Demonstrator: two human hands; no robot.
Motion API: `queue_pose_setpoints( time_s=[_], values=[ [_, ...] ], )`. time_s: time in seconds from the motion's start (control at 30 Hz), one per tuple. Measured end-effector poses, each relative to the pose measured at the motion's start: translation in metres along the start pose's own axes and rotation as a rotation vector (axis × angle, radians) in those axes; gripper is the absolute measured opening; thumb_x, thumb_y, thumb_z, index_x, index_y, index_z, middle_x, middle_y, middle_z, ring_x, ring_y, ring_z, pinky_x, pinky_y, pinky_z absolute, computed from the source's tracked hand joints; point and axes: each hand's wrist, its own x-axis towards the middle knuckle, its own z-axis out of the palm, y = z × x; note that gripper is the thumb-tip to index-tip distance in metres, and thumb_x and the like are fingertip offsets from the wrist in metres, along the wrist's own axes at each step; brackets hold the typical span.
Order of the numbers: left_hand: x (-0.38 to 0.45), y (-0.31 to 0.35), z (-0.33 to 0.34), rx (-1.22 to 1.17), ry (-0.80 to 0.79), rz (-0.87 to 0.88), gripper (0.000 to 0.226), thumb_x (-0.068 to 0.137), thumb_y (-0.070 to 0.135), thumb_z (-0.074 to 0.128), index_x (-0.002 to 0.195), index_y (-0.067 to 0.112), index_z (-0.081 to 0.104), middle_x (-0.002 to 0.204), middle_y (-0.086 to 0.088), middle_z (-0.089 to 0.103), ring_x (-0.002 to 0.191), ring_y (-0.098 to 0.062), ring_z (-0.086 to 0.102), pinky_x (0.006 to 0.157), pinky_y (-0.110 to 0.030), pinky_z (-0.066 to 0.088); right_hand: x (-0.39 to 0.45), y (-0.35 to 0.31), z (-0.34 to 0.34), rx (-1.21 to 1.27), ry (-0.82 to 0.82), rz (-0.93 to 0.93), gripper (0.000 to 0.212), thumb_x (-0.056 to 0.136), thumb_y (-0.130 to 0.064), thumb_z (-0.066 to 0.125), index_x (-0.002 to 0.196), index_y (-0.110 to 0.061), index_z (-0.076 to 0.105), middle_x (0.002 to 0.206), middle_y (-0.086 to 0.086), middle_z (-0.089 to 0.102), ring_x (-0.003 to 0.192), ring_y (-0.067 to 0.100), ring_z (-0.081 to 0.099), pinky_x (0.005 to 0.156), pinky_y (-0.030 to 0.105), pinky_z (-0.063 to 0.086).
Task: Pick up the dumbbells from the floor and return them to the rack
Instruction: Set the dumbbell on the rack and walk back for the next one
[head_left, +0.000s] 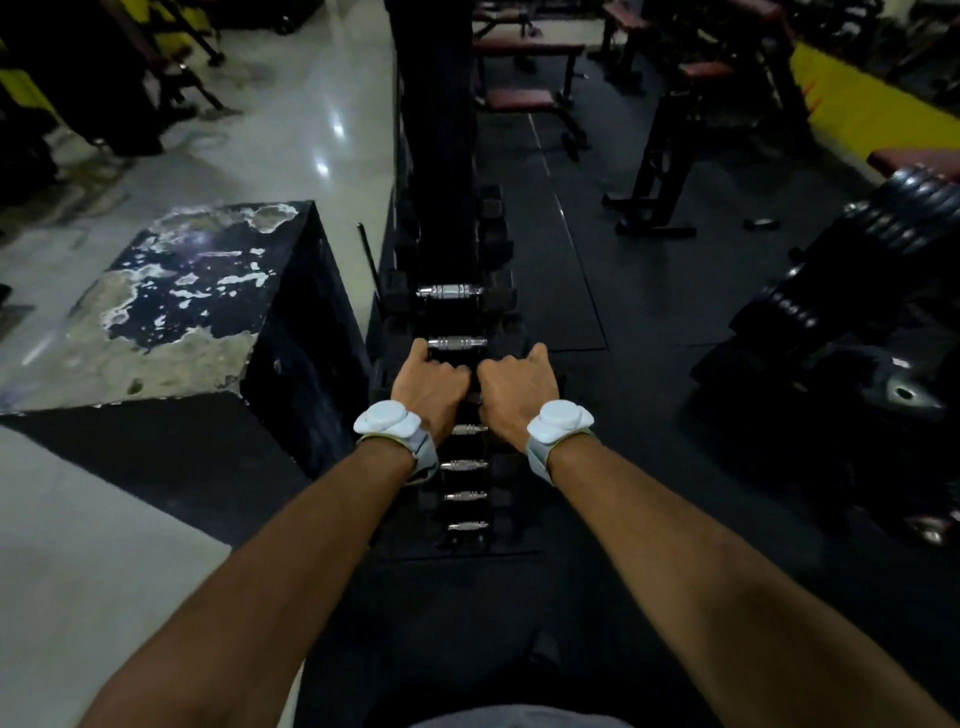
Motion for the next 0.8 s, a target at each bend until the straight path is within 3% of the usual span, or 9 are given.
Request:
queue_pose_setpoints(
  time_s=[0.23, 0.4, 0.53, 0.7, 0.8],
  values=[
    [0.034, -0.012, 0.001, 0.013, 0.026, -0.079, 0.009, 0.093, 0.025, 0.048, 0.096, 0.026, 0.057, 0.088, 0.002, 0.073, 0.079, -0.023, 0.066, 0.097, -0.041, 0.027, 0.043, 0.016, -0.009, -0.056, 0.059, -0.095, 0.020, 0.083, -0.030, 0.062, 0.075, -0.028, 0.043, 0.083, 0.000, 0.070, 0.080, 0.026, 0.066, 0.100, 0.049, 0.030],
    [0.053, -0.032, 0.001, 0.044, -0.007, -0.023, 0.012, 0.089, 0.026, 0.051, 0.101, 0.024, 0.052, 0.089, 0.002, 0.071, 0.080, -0.024, 0.066, 0.095, -0.043, 0.027, 0.068, 0.020, -0.010, -0.069, 0.065, -0.074, 0.016, 0.084, -0.031, 0.062, 0.081, -0.028, 0.046, 0.082, -0.001, 0.069, 0.079, 0.026, 0.066, 0.095, 0.048, 0.030],
    [0.071, -0.065, -0.003, 0.079, 0.058, -0.015, 0.011, 0.090, 0.019, 0.051, 0.101, 0.020, 0.053, 0.090, 0.000, 0.071, 0.083, -0.024, 0.067, 0.099, -0.042, 0.028, 0.098, 0.015, -0.021, -0.091, 0.152, -0.089, 0.012, 0.083, -0.029, 0.058, 0.082, -0.027, 0.046, 0.080, 0.002, 0.071, 0.075, 0.026, 0.064, 0.089, 0.044, 0.026],
    [0.097, -0.093, -0.007, 0.061, 0.114, 0.001, 0.013, 0.089, 0.028, 0.055, 0.100, 0.021, 0.055, 0.093, 0.001, 0.071, 0.083, -0.024, 0.067, 0.098, -0.043, 0.029, 0.132, 0.009, -0.035, -0.112, 0.232, -0.056, 0.026, 0.080, -0.052, 0.063, 0.077, -0.027, 0.054, 0.067, -0.001, 0.068, 0.060, 0.024, 0.062, 0.090, 0.046, 0.026],
    [0.114, -0.111, -0.002, 0.074, 0.130, -0.017, 0.011, 0.096, 0.023, 0.047, 0.103, 0.018, 0.055, 0.094, -0.003, 0.073, 0.085, -0.026, 0.067, 0.102, -0.043, 0.028, 0.154, 0.003, -0.039, -0.136, 0.202, -0.014, 0.011, 0.078, -0.035, 0.057, 0.082, -0.026, 0.054, 0.072, 0.001, 0.069, 0.059, 0.025, 0.056, 0.092, 0.047, 0.025]
  ],
)
